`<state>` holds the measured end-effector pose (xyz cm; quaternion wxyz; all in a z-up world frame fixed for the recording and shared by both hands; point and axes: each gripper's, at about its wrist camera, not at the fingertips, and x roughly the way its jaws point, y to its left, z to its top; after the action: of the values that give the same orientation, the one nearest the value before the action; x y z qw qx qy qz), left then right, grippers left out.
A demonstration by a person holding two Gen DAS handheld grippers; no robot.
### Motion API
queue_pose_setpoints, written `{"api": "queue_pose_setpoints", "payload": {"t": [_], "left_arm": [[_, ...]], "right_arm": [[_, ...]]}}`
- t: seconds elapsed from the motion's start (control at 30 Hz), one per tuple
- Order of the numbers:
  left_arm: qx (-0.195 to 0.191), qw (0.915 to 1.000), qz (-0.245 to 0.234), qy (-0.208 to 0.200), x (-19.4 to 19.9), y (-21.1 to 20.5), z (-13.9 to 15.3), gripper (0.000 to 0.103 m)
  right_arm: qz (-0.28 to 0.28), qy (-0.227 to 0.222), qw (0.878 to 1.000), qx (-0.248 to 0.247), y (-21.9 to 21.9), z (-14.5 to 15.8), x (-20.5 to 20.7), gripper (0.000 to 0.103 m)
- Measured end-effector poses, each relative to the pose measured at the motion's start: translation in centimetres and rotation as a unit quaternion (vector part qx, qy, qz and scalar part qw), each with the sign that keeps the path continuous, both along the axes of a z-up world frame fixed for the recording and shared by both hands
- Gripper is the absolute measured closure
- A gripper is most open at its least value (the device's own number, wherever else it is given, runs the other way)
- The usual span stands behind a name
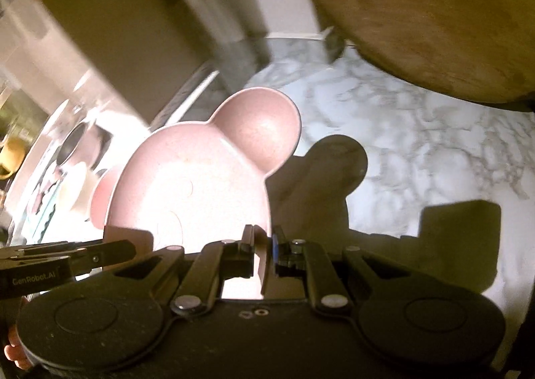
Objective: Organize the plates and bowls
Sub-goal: 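Lift the pink mouse-shaped plate with both tools and carry it toward the pink bowl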
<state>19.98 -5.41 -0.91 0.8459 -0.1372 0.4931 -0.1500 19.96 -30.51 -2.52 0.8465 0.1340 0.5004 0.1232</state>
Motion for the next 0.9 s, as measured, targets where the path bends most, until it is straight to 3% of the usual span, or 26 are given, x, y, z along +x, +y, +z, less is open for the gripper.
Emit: {"api": "queue_pose_setpoints", "payload": {"t": [0.57, 0.9], "left_arm": [[-0.003, 0.9933, 0.115, -0.006, -10.2, 11.2, 0.4, 0.082], [0.001, 0.9838, 0.179, 0.008, -14.3, 17.2, -1.5, 0.082]], "right_arm": [[0.106, -0.013, 0.994, -0.006, 12.5, 1.9, -3.8, 0.095], [0.153, -0.001, 0.988, -0.012, 19.8, 0.8, -5.8, 0.095]]}}
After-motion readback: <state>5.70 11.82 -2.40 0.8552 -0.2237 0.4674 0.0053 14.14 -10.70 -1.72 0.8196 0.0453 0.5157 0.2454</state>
